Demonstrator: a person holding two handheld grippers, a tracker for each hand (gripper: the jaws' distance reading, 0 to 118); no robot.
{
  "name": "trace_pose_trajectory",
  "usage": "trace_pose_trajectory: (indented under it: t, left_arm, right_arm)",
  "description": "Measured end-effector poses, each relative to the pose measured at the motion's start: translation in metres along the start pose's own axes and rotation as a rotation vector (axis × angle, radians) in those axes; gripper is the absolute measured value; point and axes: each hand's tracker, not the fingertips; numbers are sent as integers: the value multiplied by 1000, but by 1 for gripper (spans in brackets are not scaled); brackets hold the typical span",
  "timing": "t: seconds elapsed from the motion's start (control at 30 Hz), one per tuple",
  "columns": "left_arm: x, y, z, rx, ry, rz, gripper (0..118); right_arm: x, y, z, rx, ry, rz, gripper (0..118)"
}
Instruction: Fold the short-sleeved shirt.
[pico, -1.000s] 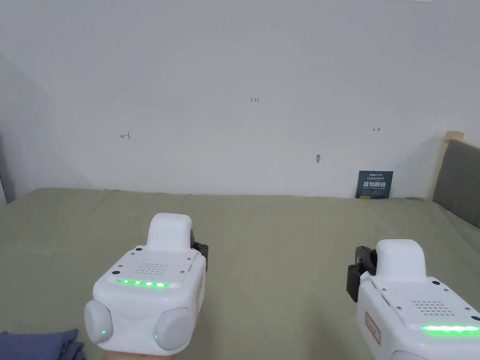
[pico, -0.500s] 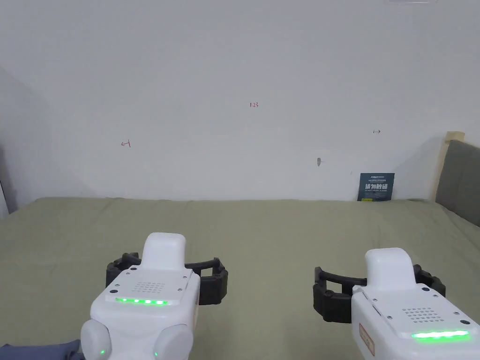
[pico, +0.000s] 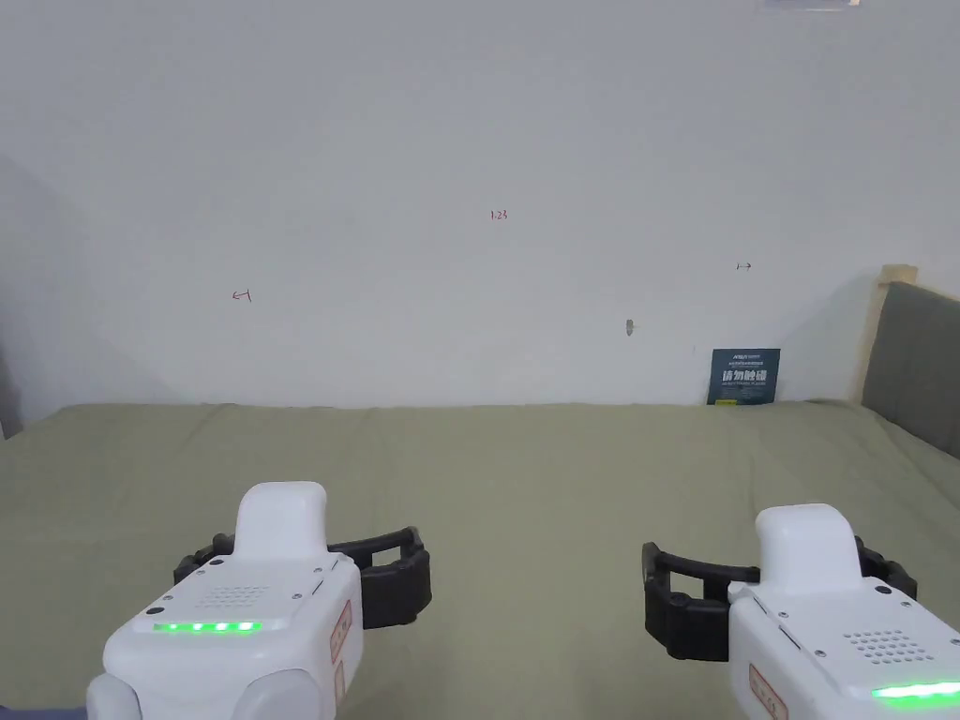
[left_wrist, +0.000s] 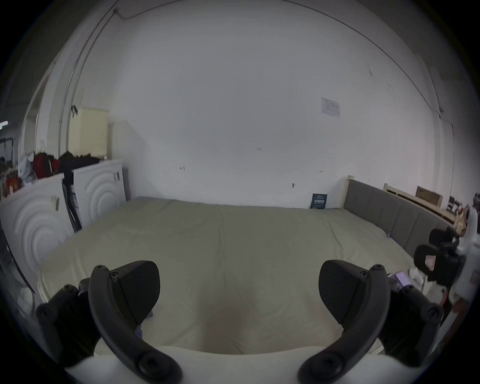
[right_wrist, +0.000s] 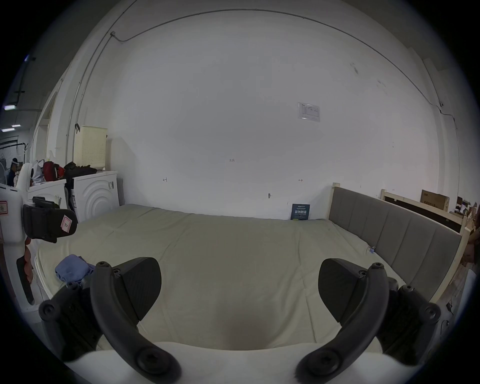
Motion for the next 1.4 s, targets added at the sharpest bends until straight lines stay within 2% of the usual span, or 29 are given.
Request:
trace_pose_trajectory:
  t: [0.07,0.13,0.2,0.3,0.37,0.63,0.73,1.4]
  left_arm:
    - [11,0,6,7,20,1,118]
    - [20,3,2,-18,130,-53,118]
    - [18,4,-3,3,84,-79,118]
    - [13,7,-6,-11,28,-8,118]
    - [13,6,-5,26,25,-6,118]
    - [16,1,-2,-17,45,-15,118]
    - [10,-1,-1,-17,-1,4,118]
    - [13,-10,-7,-35,72,-32,118]
  right_arm:
    - [0,0,3,-1,0,-8,118]
    - [2,1,3,-5,11,-20,118]
    - [1,0,5,-5,14,-24,118]
    - [1,1,4,-8,11,-16,118]
    - [-1,0,7,-5,14,-15,118]
    - [-2,0,8,-8,2,-2,118]
    - [0,-2,10,-10,8,-13,118]
    - [-1,-7,13,-20,-1,-5,118]
